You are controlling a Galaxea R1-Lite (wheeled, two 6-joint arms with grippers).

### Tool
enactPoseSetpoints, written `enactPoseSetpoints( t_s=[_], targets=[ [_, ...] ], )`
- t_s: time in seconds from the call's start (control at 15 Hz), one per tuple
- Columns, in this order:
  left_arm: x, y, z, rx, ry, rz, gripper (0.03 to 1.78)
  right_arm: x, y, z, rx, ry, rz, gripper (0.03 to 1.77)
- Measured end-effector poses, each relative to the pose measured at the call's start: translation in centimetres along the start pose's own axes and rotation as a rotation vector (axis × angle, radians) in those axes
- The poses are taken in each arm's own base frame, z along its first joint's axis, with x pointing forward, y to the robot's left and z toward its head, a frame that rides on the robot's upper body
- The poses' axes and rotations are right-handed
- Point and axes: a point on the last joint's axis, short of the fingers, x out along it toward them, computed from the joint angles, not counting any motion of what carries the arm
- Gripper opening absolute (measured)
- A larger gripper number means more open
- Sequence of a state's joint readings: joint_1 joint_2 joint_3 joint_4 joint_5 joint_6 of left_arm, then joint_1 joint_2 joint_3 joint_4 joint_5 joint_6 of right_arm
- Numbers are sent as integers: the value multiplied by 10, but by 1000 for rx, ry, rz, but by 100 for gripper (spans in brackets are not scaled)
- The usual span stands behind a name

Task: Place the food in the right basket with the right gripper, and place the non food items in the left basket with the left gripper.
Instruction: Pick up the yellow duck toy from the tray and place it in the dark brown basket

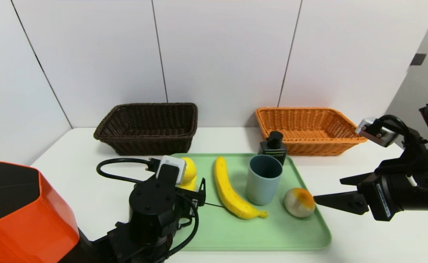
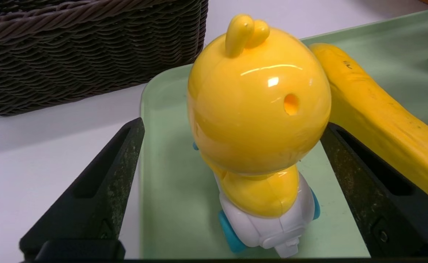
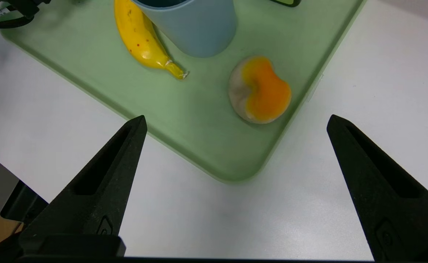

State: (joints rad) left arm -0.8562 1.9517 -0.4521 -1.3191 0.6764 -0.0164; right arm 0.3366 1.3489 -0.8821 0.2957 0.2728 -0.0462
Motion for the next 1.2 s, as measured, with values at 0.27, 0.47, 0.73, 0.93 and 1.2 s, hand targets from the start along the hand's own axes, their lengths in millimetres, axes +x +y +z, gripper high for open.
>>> enactPoseSetpoints(
  t_s=[0.27, 0.47, 0.73, 0.93, 1.2],
  targets=[
    [-2, 2, 1, 47, -2, -2, 169, -3, 1, 0, -1, -6, 1, 170],
    [-2, 1, 1, 50, -1, -3, 169, -4, 2, -1, -1, -7, 1, 170],
    [1, -1, -3, 45, 4, 1, 169, -4, 2, -3, -2, -7, 1, 170],
    [2, -2, -3, 41, -7, 0, 169, -4, 2, -4, -2, -6, 1, 170],
    [4, -3, -5, 52, -2, 0, 169, -4, 3, -4, -5, -7, 4, 170]
  ],
)
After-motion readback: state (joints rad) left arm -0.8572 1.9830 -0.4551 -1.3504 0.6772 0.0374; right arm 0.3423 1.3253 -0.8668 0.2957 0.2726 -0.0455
